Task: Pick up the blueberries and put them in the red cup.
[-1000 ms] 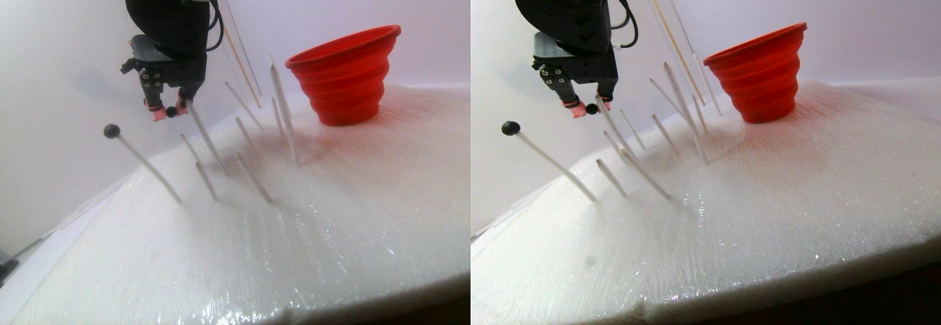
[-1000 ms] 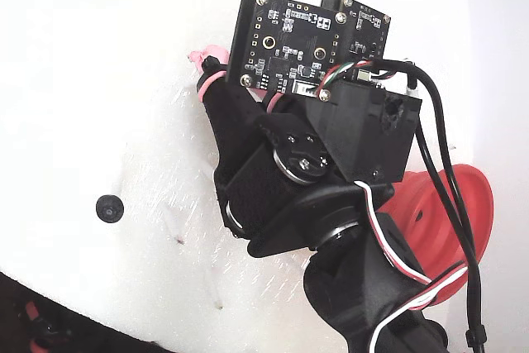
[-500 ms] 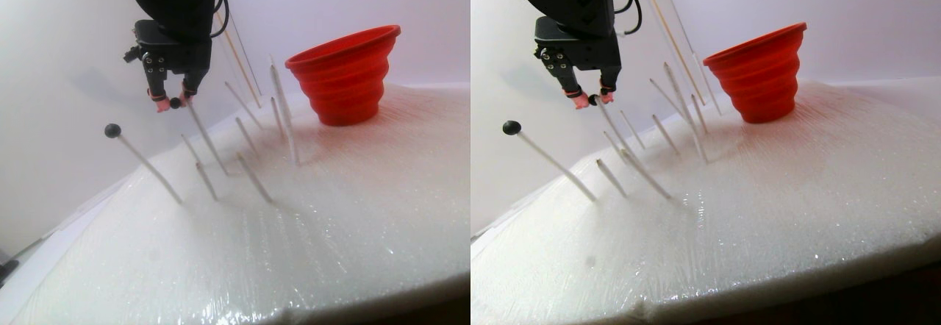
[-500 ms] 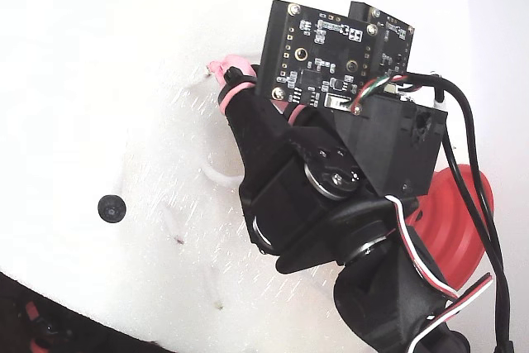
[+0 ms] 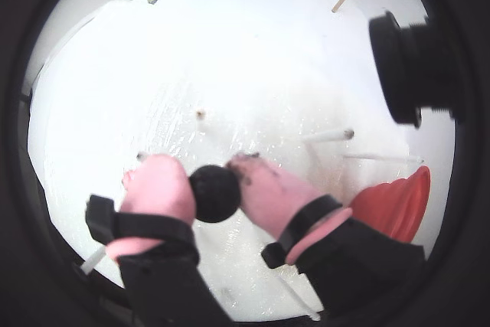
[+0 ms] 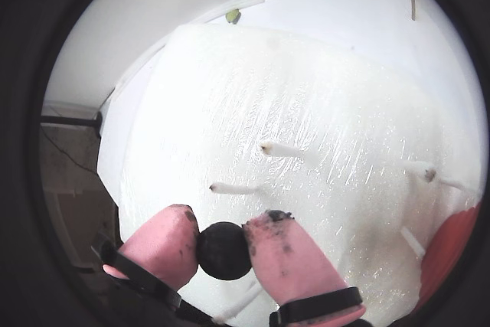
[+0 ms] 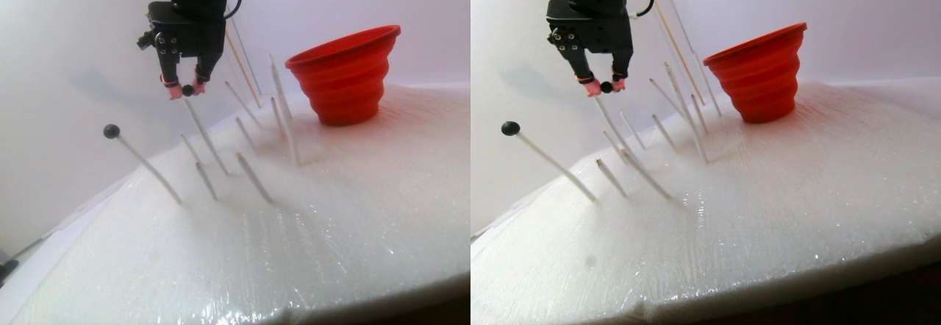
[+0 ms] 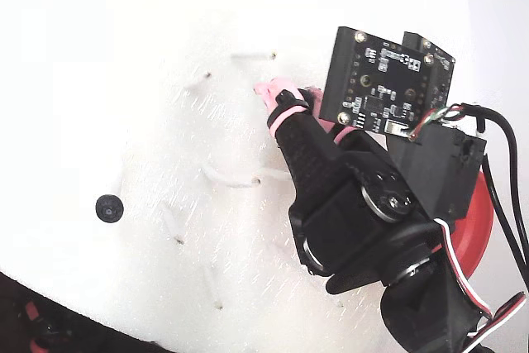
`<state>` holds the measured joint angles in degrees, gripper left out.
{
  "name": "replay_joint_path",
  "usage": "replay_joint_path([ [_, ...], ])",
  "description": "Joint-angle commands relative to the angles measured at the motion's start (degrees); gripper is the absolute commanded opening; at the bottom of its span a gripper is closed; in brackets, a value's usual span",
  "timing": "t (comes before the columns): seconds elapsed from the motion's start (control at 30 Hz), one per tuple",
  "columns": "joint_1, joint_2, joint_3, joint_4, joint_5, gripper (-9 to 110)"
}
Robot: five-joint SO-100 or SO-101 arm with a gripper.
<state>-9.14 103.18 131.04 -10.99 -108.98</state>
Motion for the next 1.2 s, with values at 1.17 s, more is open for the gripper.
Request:
replay_joint_path([
  [1.17, 7.0, 27.6, 6.1, 15.0, 0.2, 10],
])
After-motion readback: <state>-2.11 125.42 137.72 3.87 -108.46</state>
